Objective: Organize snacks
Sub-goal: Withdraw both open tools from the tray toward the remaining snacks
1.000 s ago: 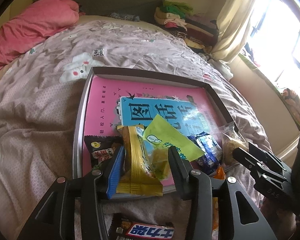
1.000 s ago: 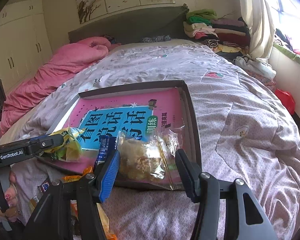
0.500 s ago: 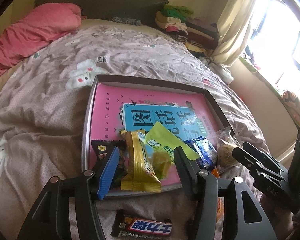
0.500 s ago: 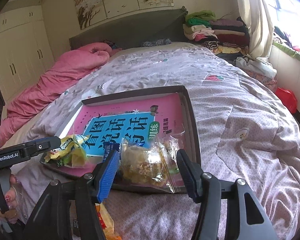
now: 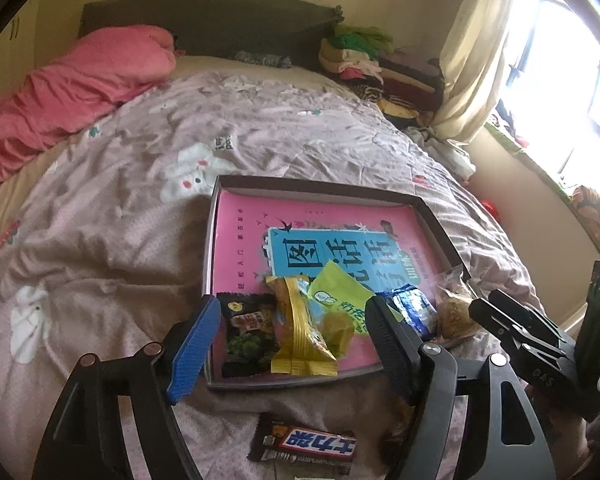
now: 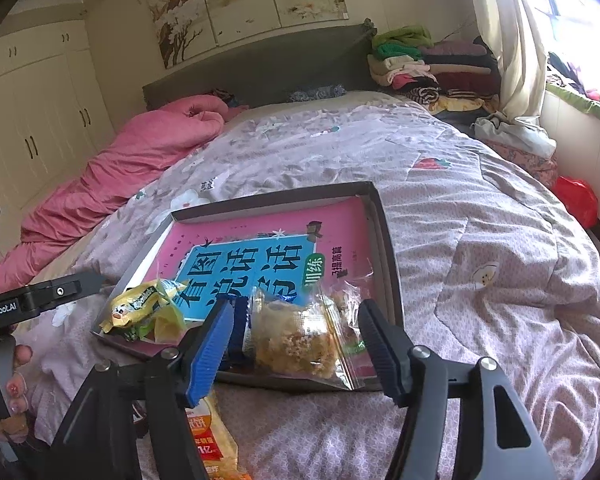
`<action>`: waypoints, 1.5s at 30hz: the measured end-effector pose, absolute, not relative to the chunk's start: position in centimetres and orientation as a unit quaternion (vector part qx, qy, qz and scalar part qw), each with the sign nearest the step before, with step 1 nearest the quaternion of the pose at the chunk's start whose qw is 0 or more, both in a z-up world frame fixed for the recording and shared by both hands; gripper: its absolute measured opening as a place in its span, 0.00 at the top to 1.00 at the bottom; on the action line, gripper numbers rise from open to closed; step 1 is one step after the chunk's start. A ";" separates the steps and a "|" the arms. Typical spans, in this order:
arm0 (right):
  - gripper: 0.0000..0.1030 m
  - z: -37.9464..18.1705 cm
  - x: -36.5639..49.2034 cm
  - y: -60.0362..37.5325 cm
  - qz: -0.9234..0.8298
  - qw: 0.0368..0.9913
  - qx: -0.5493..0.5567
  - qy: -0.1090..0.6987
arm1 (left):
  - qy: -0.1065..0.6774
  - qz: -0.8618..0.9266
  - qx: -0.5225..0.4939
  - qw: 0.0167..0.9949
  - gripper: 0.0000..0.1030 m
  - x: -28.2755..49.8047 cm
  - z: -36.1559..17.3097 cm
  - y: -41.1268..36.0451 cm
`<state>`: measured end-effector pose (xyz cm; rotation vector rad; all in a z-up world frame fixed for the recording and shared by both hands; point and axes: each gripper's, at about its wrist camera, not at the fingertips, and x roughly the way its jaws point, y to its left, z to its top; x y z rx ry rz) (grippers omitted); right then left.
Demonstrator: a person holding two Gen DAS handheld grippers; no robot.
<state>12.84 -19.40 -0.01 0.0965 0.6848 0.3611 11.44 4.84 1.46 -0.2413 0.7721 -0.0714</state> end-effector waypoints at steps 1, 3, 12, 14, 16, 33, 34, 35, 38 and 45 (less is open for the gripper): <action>0.37 0.0 12.8 -19.4 0.176 0.925 0.047 0.334 | 0.374 -0.033 -0.115 0.919 0.26 11.3 1.6 4.8; 0.37 0.0 12.8 -19.4 0.178 0.924 0.048 0.334 | 0.374 -0.033 -0.113 0.920 0.26 11.2 1.6 4.8; 0.34 0.6 12.2 -19.1 0.193 0.925 0.047 0.323 | 0.383 -0.031 -0.099 0.918 0.25 10.3 1.6 4.4; 0.34 0.7 12.0 -19.0 0.196 0.925 0.046 0.322 | 0.384 -0.031 -0.100 0.917 0.25 9.9 1.6 4.5; 0.34 0.8 11.7 -18.9 0.200 0.925 0.043 0.321 | 0.386 -0.029 -0.099 0.917 0.25 9.6 1.6 4.6; 0.29 1.1 8.9 -17.2 0.231 0.919 0.009 0.321 | 0.412 -0.024 -0.090 0.906 0.25 7.3 0.6 4.1; 0.29 1.0 8.8 -17.0 0.232 0.918 0.007 0.322 | 0.414 -0.024 -0.090 0.906 0.25 7.2 0.5 4.1; 0.29 1.0 8.7 -16.9 0.234 0.917 0.006 0.323 | 0.416 -0.024 -0.088 0.905 0.25 7.0 0.4 4.0; 0.29 0.9 8.3 -16.6 0.238 0.915 0.001 0.325 | 0.420 -0.025 -0.087 0.903 0.25 6.7 0.2 4.0; 0.28 0.6 7.6 -16.0 0.247 0.910 -0.010 0.332 | 0.431 -0.027 -0.089 0.898 0.25 6.1 -0.3 3.9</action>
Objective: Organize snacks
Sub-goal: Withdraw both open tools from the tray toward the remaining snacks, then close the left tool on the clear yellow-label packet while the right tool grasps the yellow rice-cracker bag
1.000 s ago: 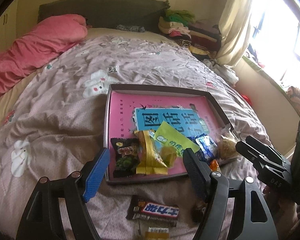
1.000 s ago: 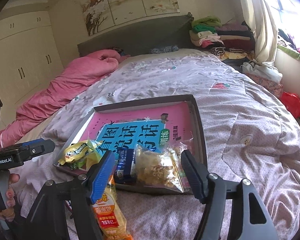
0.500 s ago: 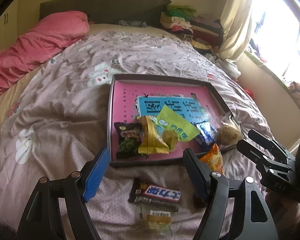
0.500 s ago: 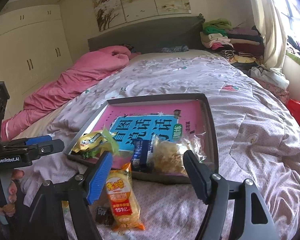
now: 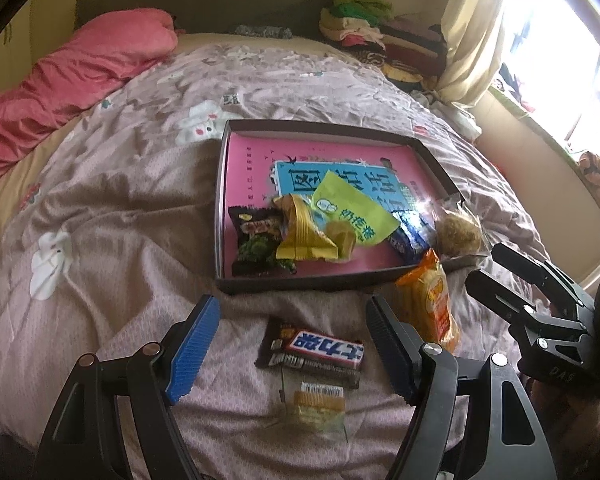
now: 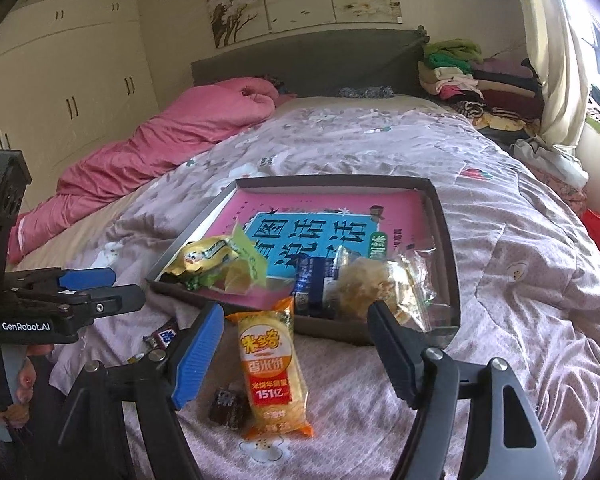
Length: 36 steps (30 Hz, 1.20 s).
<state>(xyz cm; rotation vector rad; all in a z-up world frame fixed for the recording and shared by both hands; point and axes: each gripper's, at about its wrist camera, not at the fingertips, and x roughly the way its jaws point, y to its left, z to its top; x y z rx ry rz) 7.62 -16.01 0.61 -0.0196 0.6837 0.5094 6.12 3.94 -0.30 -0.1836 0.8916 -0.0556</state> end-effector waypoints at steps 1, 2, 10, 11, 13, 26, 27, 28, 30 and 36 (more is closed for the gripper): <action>0.28 0.6 7.5 -15.9 0.247 0.910 -0.012 0.332 | 0.432 -0.027 -0.090 0.897 0.25 6.0 -0.4 4.0; 0.28 0.5 7.5 -15.8 0.248 0.910 -0.013 0.333 | 0.433 -0.028 -0.091 0.896 0.25 6.0 -0.4 3.9; 0.28 0.1 7.2 -15.3 0.254 0.904 -0.019 0.343 | 0.451 -0.037 -0.096 0.887 0.25 5.3 -1.3 3.5; 0.28 0.1 7.2 -15.2 0.254 0.904 -0.020 0.345 | 0.454 -0.040 -0.097 0.885 0.25 5.2 -1.5 3.4; 0.28 0.0 7.2 -15.1 0.256 0.901 -0.021 0.349 | 0.460 -0.043 -0.097 0.882 0.25 5.1 -1.8 3.3; 0.28 -1.7 7.0 -13.6 0.276 0.881 -0.055 0.381 | 0.505 -0.071 -0.098 0.854 0.25 4.1 -4.1 2.3; 0.28 -1.9 7.1 -13.6 0.273 0.881 -0.057 0.383 | 0.507 -0.072 -0.098 0.853 0.25 4.1 -4.3 2.2; 0.28 -2.1 7.2 -13.6 0.272 0.880 -0.057 0.384 | 0.510 -0.072 -0.098 0.852 0.25 4.0 -4.5 2.2; 0.28 -2.5 7.5 -13.7 0.270 0.879 -0.054 0.389 | 0.514 -0.073 -0.097 0.849 0.25 4.1 -4.8 2.0; 0.28 -3.1 8.3 -13.9 0.272 0.873 -0.038 0.402 | 0.522 -0.079 -0.098 0.844 0.25 4.4 -5.5 1.9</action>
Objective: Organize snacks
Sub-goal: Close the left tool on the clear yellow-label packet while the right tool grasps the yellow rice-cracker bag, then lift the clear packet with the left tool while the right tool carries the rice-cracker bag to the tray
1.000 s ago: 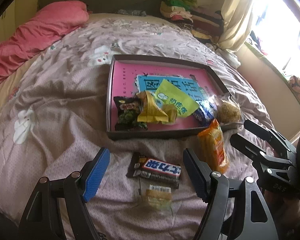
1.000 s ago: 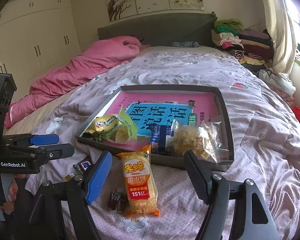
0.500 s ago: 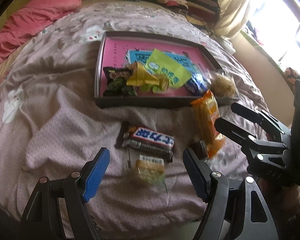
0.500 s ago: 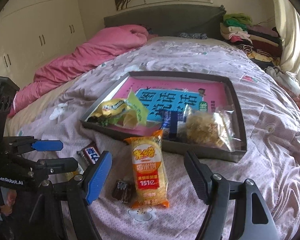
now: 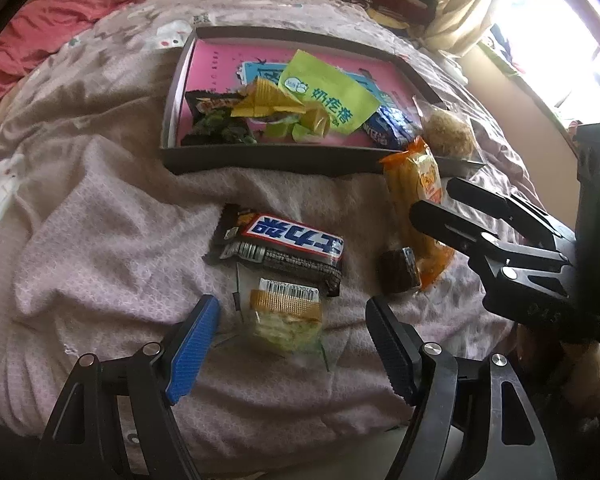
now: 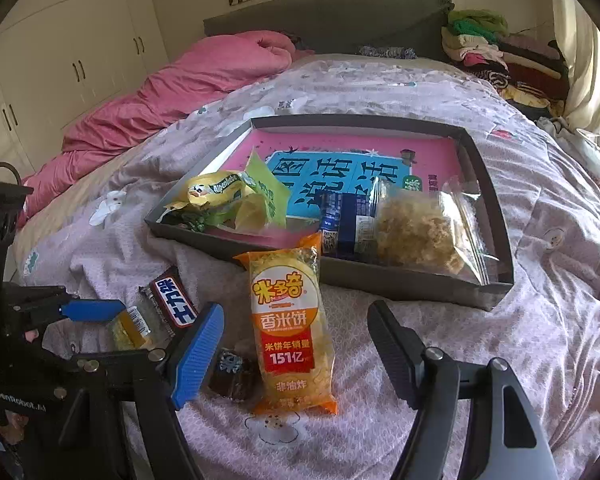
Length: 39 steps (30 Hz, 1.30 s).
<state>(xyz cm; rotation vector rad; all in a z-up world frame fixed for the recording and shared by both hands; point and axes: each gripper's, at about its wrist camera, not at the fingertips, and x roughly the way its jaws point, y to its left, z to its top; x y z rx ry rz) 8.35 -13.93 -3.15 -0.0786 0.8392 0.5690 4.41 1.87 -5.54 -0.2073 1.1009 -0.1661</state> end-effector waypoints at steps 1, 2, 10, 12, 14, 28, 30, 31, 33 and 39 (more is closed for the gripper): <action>0.28 -3.3 8.5 -13.9 0.273 0.873 -0.037 0.403 | 0.521 -0.080 -0.098 0.844 0.25 4.4 -5.6 1.8; 0.29 -3.4 8.6 -13.8 0.275 0.871 -0.035 0.406 | 0.520 -0.081 -0.099 0.845 0.26 4.4 -5.5 1.8; 0.46 -4.2 9.2 -13.3 0.285 0.864 -0.040 0.413 | 0.519 -0.087 -0.094 0.845 0.32 4.4 -5.8 1.4; 0.51 -4.3 9.1 -13.0 0.290 0.862 -0.044 0.414 | 0.519 -0.087 -0.095 0.845 0.33 4.4 -5.9 1.4; 0.55 -4.4 9.0 -12.8 0.292 0.861 -0.049 0.414 | 0.520 -0.086 -0.096 0.844 0.34 4.5 -6.0 1.5; 0.66 -3.2 8.6 -13.1 0.299 0.869 -0.045 0.392 | 0.519 -0.083 -0.106 0.844 0.54 4.7 -6.4 2.1; 0.66 -3.0 8.6 -13.3 0.300 0.870 -0.040 0.390 | 0.518 -0.084 -0.103 0.845 0.55 4.7 -6.4 1.9; 0.66 -2.9 8.6 -13.4 0.299 0.871 -0.037 0.388 | 0.517 -0.085 -0.103 0.846 0.57 4.6 -6.4 1.9; 0.66 -2.7 8.6 -13.6 0.298 0.873 -0.033 0.386 | 0.514 -0.086 -0.101 0.848 0.58 4.6 -6.2 1.9; 0.66 -1.7 8.6 -14.4 0.300 0.880 -0.012 0.369 | 0.492 -0.098 -0.095 0.860 0.59 4.1 -4.6 1.6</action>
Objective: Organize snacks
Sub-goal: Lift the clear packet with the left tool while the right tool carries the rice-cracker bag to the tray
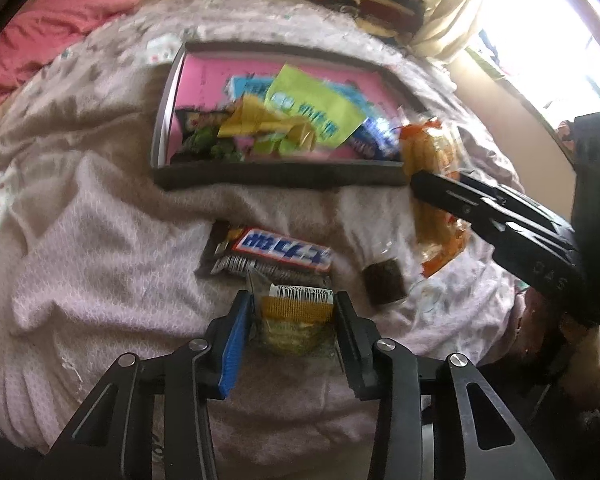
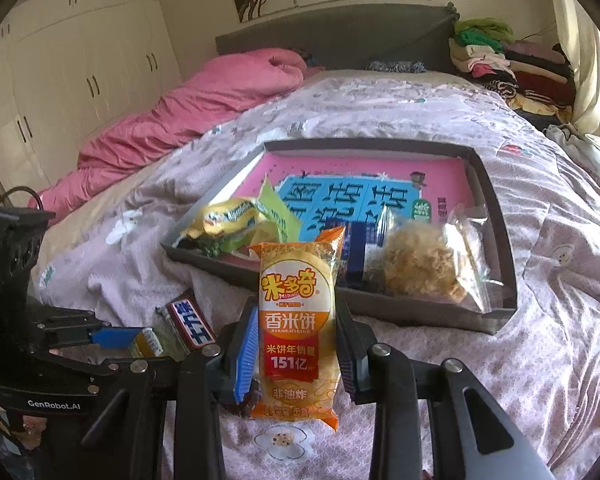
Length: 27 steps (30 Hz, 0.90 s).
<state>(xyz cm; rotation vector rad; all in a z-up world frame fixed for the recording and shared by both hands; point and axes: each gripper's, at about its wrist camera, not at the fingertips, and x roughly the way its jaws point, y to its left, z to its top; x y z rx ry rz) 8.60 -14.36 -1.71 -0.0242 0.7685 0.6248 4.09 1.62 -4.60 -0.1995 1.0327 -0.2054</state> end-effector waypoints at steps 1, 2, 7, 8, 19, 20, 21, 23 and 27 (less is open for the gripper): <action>0.66 -1.5 8.6 -14.5 0.300 0.881 -0.008 0.365 | 0.483 -0.103 -0.092 0.865 0.59 3.9 -4.1 1.4; 0.66 -1.4 8.6 -14.6 0.300 0.882 -0.006 0.363 | 0.478 -0.105 -0.090 0.867 0.59 3.9 -3.8 1.3; 0.66 -0.7 8.6 -14.9 0.299 0.887 0.005 0.351 | 0.461 -0.108 -0.082 0.877 0.59 3.8 -2.6 0.9; 0.66 -0.6 8.6 -15.0 0.299 0.888 0.007 0.349 | 0.456 -0.107 -0.081 0.880 0.59 3.8 -2.2 0.9; 0.66 0.6 8.9 -15.8 0.293 0.898 0.024 0.328 | 0.419 -0.091 -0.087 0.899 0.59 4.2 0.0 1.8; 0.66 0.6 8.8 -15.8 0.293 0.898 0.025 0.327 | 0.417 -0.088 -0.088 0.900 0.59 4.4 0.1 2.0; 0.66 0.6 8.9 -15.9 0.292 0.898 0.027 0.327 | 0.415 -0.085 -0.089 0.902 0.59 4.4 0.2 2.3; 0.66 0.7 9.0 -16.1 0.290 0.899 0.030 0.326 | 0.410 -0.076 -0.092 0.904 0.59 4.7 0.5 2.8; 0.66 1.0 9.3 -16.4 0.284 0.903 0.035 0.320 | 0.401 -0.060 -0.093 0.910 0.59 5.7 0.7 3.9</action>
